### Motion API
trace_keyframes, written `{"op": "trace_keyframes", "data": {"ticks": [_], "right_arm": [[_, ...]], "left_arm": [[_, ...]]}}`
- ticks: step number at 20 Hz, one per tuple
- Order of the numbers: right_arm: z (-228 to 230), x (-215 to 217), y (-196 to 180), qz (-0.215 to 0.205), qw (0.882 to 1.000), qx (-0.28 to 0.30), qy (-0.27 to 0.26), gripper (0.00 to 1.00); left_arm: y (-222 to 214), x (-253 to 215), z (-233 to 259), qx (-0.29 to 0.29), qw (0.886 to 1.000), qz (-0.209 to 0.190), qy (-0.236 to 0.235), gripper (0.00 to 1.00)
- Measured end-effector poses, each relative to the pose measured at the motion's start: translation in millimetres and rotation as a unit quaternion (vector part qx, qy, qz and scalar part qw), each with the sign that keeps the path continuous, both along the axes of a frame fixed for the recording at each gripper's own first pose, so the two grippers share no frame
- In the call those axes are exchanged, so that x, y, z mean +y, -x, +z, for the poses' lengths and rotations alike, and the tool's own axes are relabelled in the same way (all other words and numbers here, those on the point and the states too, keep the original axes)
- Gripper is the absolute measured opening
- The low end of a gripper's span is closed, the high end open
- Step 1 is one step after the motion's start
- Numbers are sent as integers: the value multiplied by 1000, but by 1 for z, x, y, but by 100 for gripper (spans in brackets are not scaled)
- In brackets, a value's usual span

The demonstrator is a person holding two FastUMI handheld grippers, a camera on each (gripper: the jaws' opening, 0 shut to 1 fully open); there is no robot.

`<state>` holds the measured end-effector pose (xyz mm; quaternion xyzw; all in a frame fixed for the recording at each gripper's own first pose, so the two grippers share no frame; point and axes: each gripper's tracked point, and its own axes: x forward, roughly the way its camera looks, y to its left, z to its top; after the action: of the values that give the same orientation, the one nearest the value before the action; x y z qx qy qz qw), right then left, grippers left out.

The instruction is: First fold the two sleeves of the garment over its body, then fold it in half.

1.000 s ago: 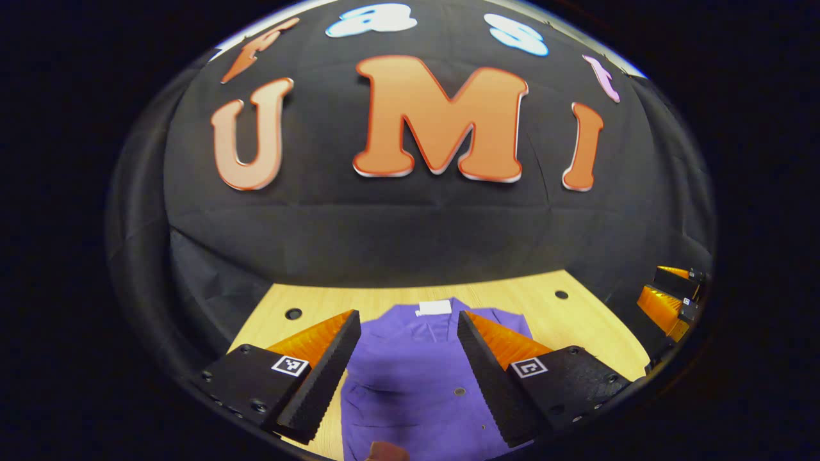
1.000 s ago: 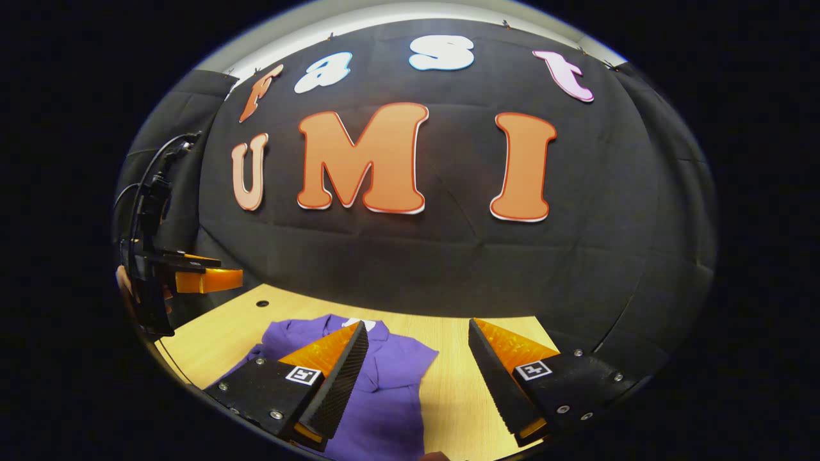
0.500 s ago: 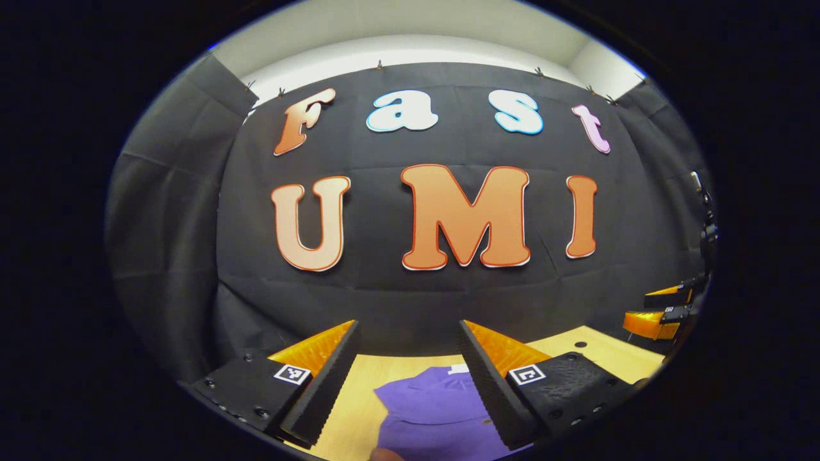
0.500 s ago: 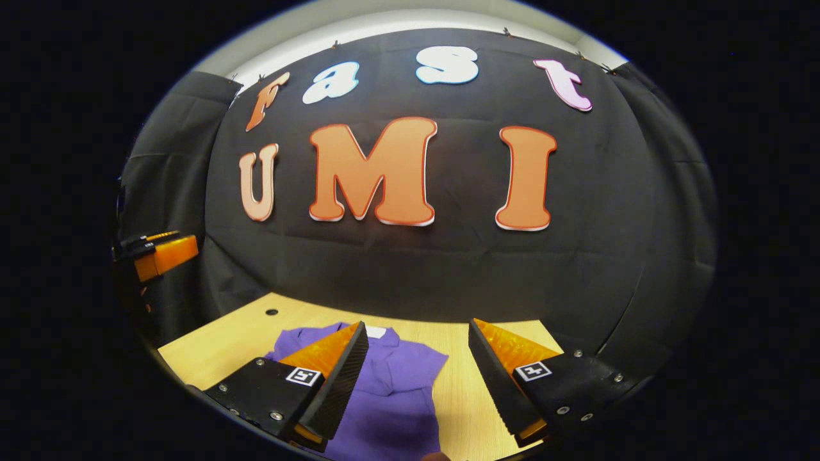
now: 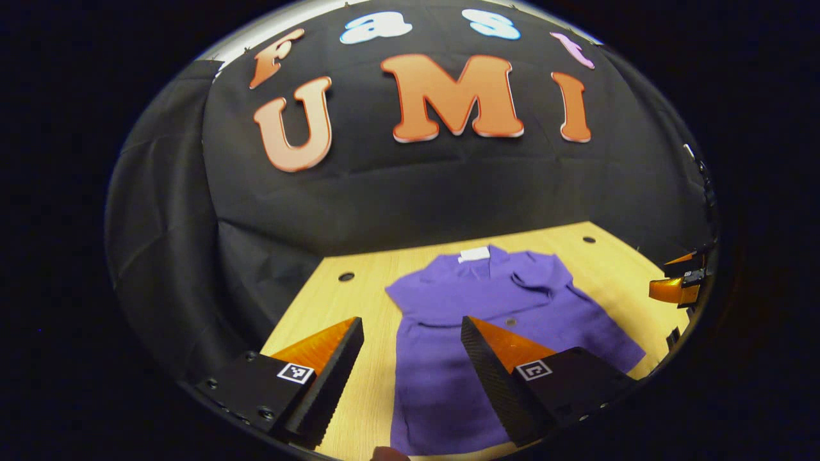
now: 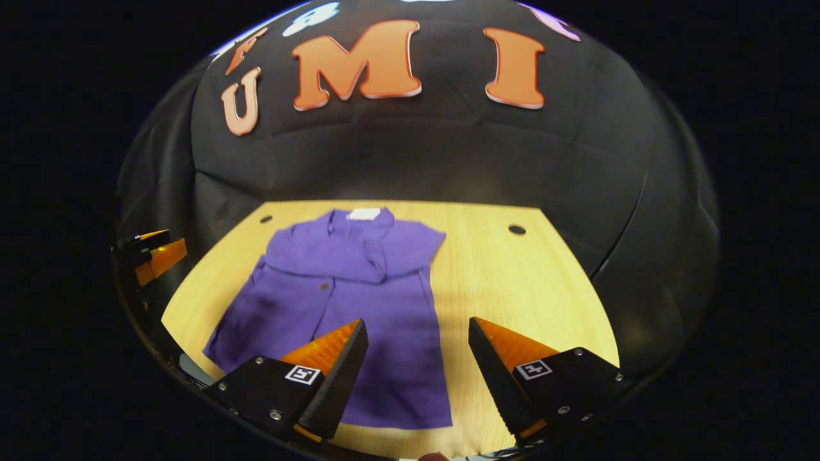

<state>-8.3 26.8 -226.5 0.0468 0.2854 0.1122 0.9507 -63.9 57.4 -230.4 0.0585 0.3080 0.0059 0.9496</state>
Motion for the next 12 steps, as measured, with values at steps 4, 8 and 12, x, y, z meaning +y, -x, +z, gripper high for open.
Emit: {"op": "trace_keyframes", "data": {"ticks": [4, 8, 12], "right_arm": [[-53, -1, 21, 13, 997, 80, 17, 95], [-88, 8, 34, 14, 988, 153, 2, 95], [-120, 8, 56, 22, 974, 224, -8, 95]], "left_arm": [[40, 14, -71, 123, 992, 11, -5, 99], [70, 19, -113, 207, 978, 18, 20, 99], [103, 28, -138, 289, 956, 26, 37, 100]]}}
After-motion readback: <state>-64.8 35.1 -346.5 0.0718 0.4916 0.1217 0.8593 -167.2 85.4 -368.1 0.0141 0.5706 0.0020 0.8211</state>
